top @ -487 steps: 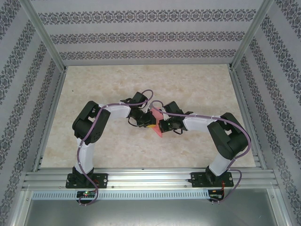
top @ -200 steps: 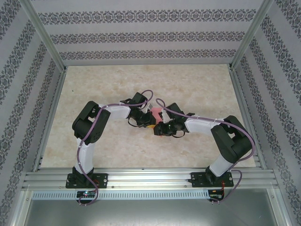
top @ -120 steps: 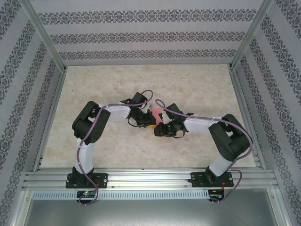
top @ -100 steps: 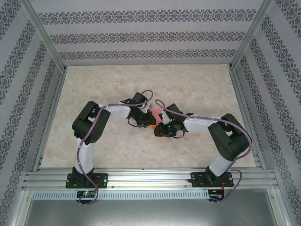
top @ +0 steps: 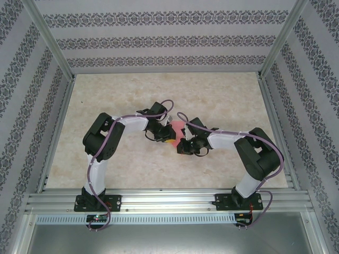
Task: Fold a paper plane with a square sheet of paper (fold left side to right side)
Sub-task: Third fold the triangle at the center of the table.
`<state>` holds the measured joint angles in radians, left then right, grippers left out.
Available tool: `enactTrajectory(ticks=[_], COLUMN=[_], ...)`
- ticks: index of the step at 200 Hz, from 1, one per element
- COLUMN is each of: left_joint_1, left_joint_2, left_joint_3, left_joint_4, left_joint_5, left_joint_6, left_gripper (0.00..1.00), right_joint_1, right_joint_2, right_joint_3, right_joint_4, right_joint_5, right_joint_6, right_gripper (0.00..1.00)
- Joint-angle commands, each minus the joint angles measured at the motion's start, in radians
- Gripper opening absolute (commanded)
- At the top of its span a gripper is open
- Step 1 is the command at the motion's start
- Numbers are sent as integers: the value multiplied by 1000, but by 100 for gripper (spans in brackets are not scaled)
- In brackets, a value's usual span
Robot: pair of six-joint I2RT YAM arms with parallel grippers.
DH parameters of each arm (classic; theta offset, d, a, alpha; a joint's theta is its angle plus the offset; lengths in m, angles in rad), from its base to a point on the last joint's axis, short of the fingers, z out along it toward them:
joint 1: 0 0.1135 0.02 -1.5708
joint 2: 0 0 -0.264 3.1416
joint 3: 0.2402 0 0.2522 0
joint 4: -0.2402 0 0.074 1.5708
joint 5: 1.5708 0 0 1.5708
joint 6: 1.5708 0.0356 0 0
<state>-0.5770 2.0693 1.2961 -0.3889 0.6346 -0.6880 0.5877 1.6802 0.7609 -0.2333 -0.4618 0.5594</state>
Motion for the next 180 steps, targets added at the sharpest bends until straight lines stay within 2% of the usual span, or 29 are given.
enactTrajectory(ticks=[1, 60, 88, 137, 163, 180], left_joint_1=[48, 130, 153, 152, 134, 93], left_joint_2=[28, 69, 35, -108, -190, -222], left_joint_3=[34, 88, 107, 54, -24, -44], left_joint_4=[-16, -50, -72, -79, -23, -17], left_joint_5=[-94, -117, -111, -108, -30, 6], left_joint_6=[68, 154, 186, 198, 177, 178], left_gripper=[19, 19, 20, 21, 21, 21], right_joint_1=[2, 4, 3, -26, -44, -51], right_joint_2=[28, 23, 12, 13, 27, 35], right_joint_3=[-64, -77, -80, 7, 39, 45], right_joint_4=[-126, -110, -105, -192, -223, -230], right_joint_5=[29, 25, 29, 48, 25, 24], right_joint_6=[16, 20, 19, -67, -113, -125], right_gripper=[7, 4, 4, 5, 5, 5])
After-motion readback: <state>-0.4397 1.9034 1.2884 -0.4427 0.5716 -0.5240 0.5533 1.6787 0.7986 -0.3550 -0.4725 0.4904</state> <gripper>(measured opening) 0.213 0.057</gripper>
